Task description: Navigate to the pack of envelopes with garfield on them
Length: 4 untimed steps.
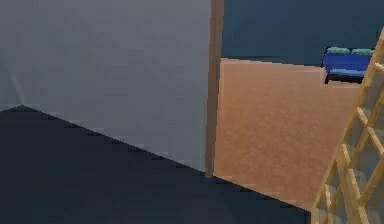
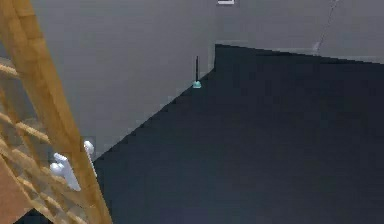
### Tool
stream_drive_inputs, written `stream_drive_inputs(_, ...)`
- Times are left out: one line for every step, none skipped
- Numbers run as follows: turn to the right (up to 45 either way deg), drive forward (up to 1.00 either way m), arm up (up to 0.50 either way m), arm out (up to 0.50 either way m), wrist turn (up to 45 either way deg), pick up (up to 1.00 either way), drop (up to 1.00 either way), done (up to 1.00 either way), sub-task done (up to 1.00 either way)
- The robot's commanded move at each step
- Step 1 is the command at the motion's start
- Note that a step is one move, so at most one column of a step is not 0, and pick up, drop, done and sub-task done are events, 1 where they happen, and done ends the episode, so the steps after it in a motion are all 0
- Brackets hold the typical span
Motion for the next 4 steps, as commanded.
stream_drive_inputs(0.0, 0.2, 0.0, 0.0, 0.0, 0.0, 0.0, 0.0, 0.0)
stream_drive_inputs(12.0, 0.0, 0.0, 0.0, 0.0, 0.0, 0.0, 0.0, 0.0)
stream_drive_inputs(0.0, 1.0, 0.0, 0.0, 0.0, 0.0, 0.0, 0.0, 0.0)
stream_drive_inputs(-6.0, 0.0, 0.0, 0.0, 0.0, 0.0, 0.0, 0.0, 0.0)
